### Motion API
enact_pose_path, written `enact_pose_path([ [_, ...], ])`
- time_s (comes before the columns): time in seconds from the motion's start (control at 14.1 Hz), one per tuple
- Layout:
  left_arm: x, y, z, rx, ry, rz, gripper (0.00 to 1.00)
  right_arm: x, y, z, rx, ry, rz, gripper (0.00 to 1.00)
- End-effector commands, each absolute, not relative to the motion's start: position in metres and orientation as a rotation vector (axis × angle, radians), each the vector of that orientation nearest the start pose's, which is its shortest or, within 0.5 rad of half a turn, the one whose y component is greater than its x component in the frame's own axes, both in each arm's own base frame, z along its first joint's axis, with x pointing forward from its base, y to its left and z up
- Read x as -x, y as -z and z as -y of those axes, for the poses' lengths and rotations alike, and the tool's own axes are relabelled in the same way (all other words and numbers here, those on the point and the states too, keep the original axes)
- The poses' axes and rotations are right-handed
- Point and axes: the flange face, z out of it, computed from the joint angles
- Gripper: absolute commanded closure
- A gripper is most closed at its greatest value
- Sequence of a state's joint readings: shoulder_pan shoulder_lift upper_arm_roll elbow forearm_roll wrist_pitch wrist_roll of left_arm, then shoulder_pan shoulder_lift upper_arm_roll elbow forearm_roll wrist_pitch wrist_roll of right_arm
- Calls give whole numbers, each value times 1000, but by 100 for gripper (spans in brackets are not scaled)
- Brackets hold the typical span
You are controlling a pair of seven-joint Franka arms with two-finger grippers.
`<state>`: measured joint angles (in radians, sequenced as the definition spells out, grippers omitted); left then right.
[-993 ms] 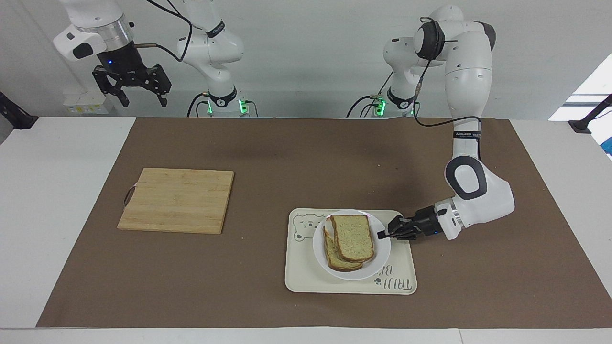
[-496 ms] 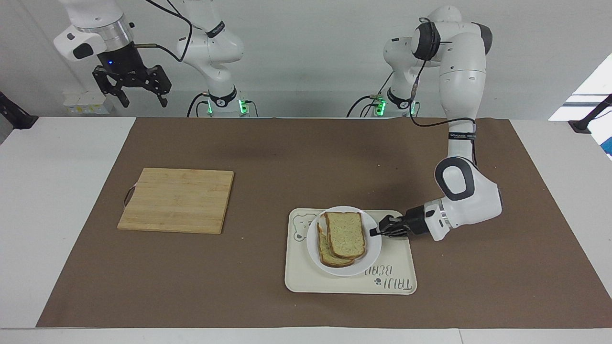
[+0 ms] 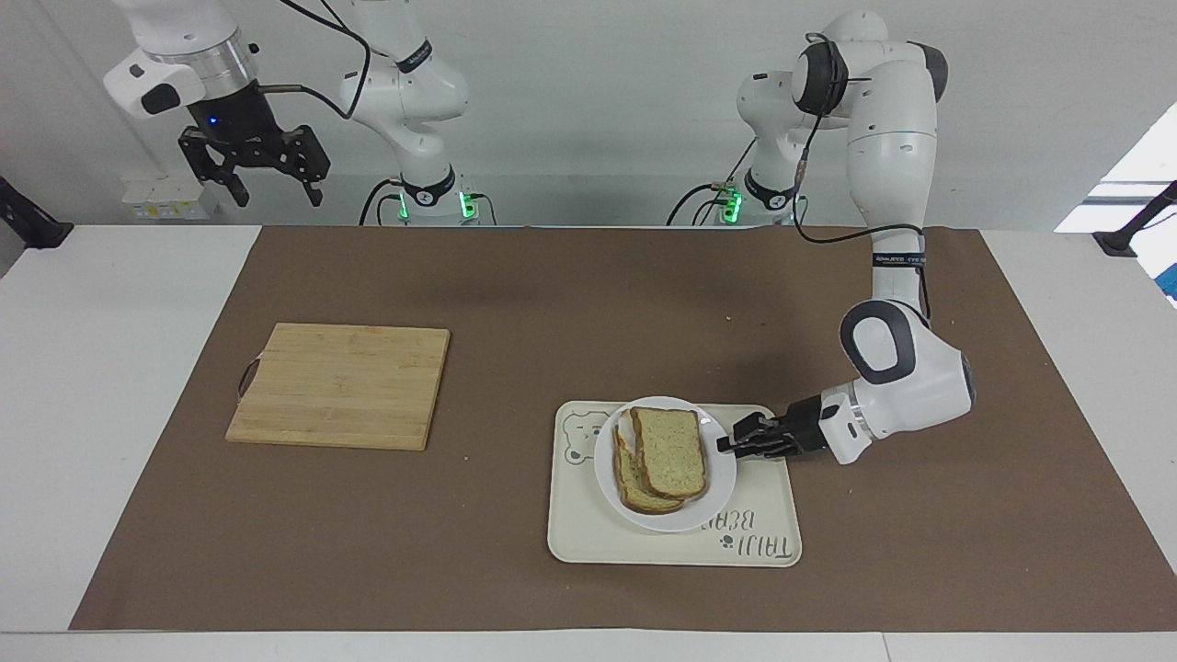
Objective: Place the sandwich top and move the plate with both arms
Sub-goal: 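Open the left gripper and pull it back from the plate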
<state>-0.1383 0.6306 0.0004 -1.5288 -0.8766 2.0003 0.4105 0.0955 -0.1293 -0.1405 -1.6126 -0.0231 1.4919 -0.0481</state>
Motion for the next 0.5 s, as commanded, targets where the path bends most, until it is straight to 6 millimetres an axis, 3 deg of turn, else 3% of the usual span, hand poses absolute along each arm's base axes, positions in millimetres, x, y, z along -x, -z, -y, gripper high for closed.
enact_pose_path([
  [0.0,-684,-352,131,-2517,-8,178,19,-505,-665,39,3143,-74,-21,0],
  [0.14,-682,-396,119,-2716,-88,304,0,-521,-666,37,3137,-95,-51,0],
  [0.43,-661,-481,98,-2915,-180,501,0,-514,-662,39,3125,-32,-66,0],
])
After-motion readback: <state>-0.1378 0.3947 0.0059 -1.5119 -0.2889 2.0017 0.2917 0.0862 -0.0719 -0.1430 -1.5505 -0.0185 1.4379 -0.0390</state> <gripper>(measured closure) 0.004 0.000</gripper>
